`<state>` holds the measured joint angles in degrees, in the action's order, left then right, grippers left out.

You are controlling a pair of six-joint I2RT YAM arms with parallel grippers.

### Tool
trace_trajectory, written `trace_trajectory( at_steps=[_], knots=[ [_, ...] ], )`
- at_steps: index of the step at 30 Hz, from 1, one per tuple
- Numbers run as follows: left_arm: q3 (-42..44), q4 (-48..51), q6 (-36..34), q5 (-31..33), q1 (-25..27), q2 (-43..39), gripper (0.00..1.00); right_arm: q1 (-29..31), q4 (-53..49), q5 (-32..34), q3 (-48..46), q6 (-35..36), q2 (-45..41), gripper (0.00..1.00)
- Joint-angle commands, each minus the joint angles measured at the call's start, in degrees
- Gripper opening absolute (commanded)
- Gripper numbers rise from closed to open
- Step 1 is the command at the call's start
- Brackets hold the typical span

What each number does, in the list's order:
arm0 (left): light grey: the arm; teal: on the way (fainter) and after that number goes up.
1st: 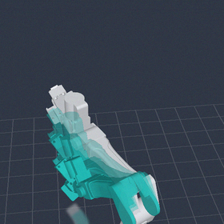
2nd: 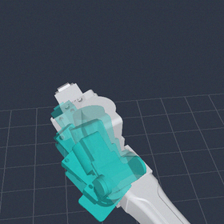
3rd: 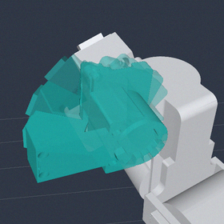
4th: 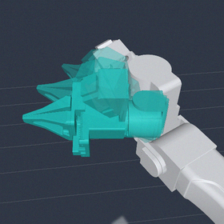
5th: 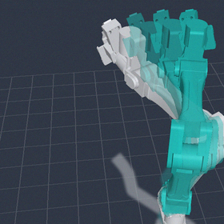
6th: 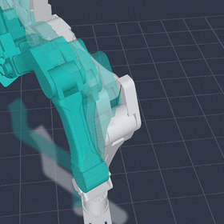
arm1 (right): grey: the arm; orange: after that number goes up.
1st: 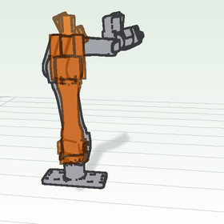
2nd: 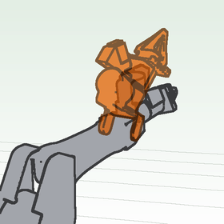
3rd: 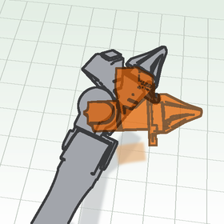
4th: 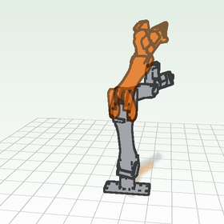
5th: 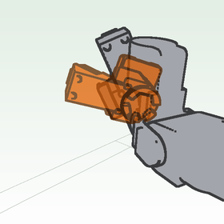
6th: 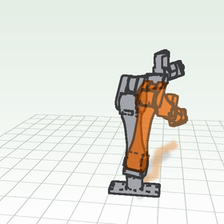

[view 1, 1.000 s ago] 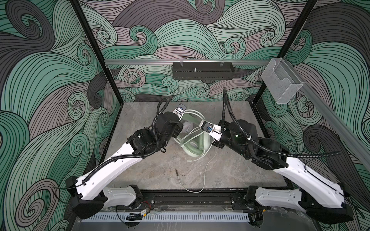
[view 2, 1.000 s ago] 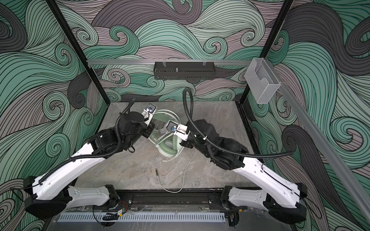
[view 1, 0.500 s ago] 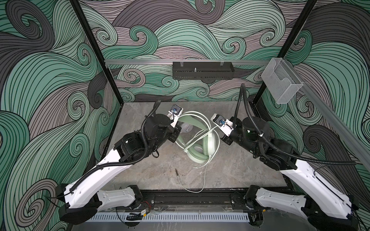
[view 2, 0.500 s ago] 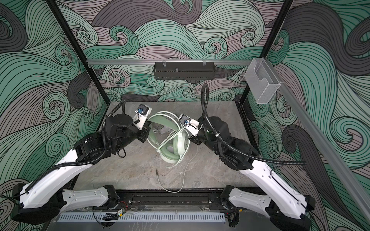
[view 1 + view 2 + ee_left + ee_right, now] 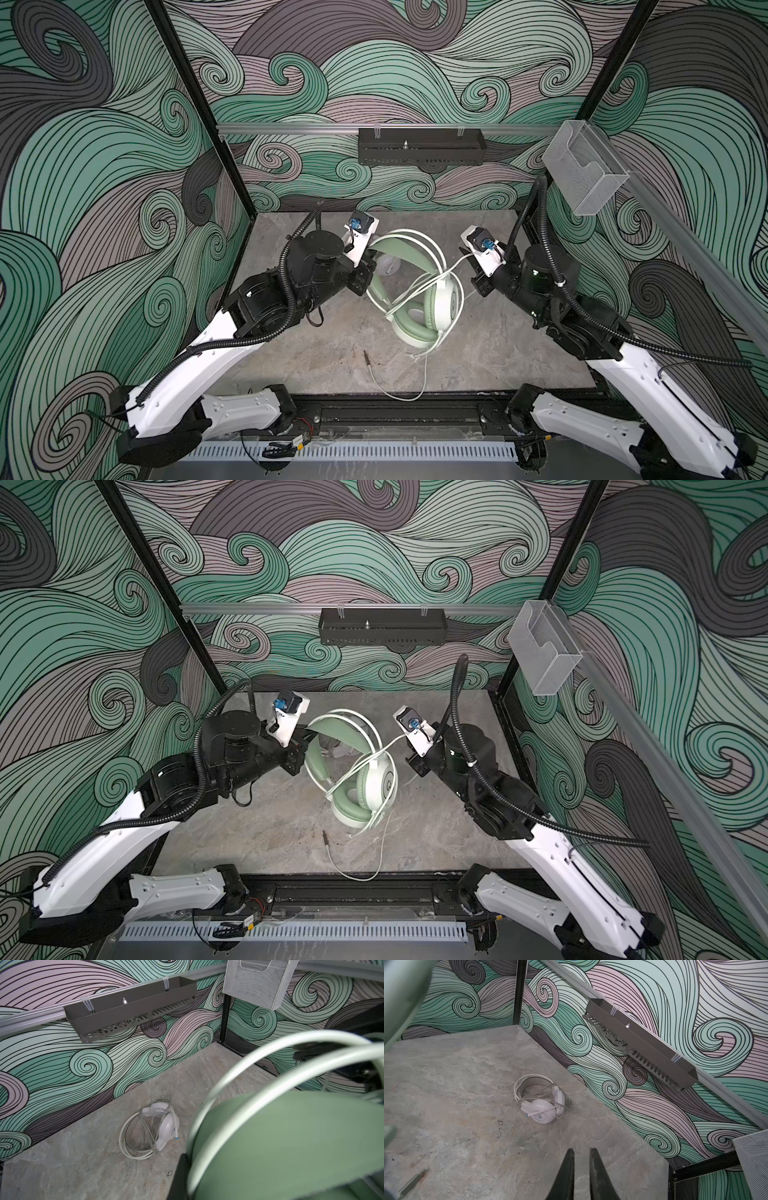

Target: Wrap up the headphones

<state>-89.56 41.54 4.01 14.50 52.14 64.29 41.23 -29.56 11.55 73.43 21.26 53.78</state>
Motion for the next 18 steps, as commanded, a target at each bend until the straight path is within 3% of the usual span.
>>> trace_trajectory(
  at_steps=[1, 11, 18],
  knots=[
    [-5.42, -5.93, 5.21, -5.26, 0.07, -0.45, 0.0, -1.97, 4.58, -3.22, -1.53, -4.72, -0.51, 0.17],
    [-10.02, -13.6, 12.12, -11.34, 0.03, 1.08, 0.0, -7.56, 14.53, -13.69, -7.21, -15.34, -1.55, 0.2],
    [-11.66, -21.35, 18.05, -13.26, 0.03, 2.56, 0.0, -8.49, 18.69, -17.29, -10.41, -20.07, -0.65, 0.18]
  ],
)
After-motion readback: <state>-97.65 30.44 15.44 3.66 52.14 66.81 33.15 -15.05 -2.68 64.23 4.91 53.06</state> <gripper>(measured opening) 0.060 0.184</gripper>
